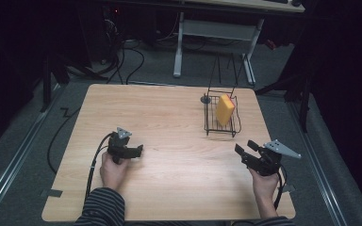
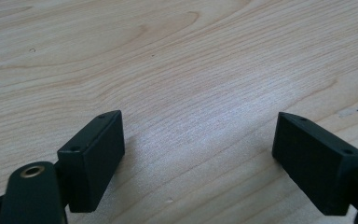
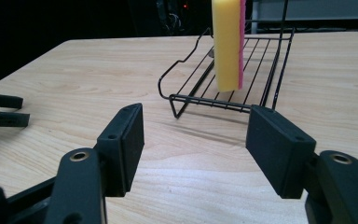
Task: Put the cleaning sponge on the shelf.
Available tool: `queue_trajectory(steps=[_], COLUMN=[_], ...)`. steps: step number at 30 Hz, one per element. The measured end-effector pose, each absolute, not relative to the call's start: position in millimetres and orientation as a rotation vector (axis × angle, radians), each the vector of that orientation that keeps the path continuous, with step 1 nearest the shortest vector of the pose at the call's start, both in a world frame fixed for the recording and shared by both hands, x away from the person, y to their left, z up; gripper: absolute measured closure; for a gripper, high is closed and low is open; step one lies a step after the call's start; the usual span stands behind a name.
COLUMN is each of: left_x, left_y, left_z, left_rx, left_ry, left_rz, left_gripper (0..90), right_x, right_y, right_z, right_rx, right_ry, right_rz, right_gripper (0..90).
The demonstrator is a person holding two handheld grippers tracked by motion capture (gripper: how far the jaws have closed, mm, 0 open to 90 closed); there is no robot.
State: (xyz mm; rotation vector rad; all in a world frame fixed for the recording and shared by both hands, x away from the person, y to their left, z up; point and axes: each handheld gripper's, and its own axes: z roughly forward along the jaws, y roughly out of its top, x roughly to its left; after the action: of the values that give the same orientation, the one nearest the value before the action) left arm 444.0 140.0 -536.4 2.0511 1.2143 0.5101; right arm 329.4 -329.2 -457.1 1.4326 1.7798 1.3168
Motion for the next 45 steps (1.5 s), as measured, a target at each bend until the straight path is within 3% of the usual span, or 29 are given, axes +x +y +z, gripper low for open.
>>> queue_trajectory(steps=[22, 45], left_x=[444.0, 444.0], left_y=[139.8, 139.8], left_z=[-536.6, -536.6], left_rx=[2.05, 2.05], left_ry=[1.214, 1.215], left_rz=[0.512, 0.513], left_gripper=[17.5, 17.5], right_x=[330.9, 358.5], right_y=[-324.1, -325.0], right_z=[-486.9, -514.4], right_rx=[1.499, 1.567], right_ry=[1.806, 1.877], right_rz=[1.298, 1.098], right_gripper=[37.8, 38.1])
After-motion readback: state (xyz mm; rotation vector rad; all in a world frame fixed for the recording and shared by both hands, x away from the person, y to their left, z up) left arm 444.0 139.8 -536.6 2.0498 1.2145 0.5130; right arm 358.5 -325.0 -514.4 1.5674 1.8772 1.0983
